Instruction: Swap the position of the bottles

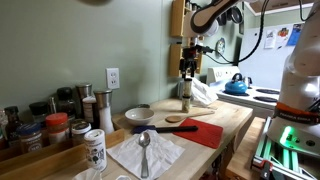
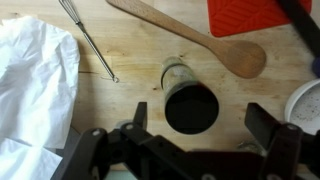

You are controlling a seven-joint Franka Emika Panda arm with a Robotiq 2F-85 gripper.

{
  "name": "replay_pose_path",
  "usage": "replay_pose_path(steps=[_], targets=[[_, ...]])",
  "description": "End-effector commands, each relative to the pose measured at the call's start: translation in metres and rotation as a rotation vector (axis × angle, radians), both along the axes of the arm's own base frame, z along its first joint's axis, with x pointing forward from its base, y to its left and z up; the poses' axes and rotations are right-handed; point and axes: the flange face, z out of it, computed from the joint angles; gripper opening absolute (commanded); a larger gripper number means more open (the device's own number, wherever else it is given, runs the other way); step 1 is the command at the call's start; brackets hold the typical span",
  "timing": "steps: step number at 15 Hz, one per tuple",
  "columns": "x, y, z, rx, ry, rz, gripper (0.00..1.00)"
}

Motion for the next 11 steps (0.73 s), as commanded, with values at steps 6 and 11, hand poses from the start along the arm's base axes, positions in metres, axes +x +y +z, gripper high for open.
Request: replay_pose_path(steps=[6,11], targets=[[-0.046,0.0,0.115,-0.013,-0.012,0.139,1.0],[-0.048,0.0,0.13,-0.017,-0.036,0.136,1.0]])
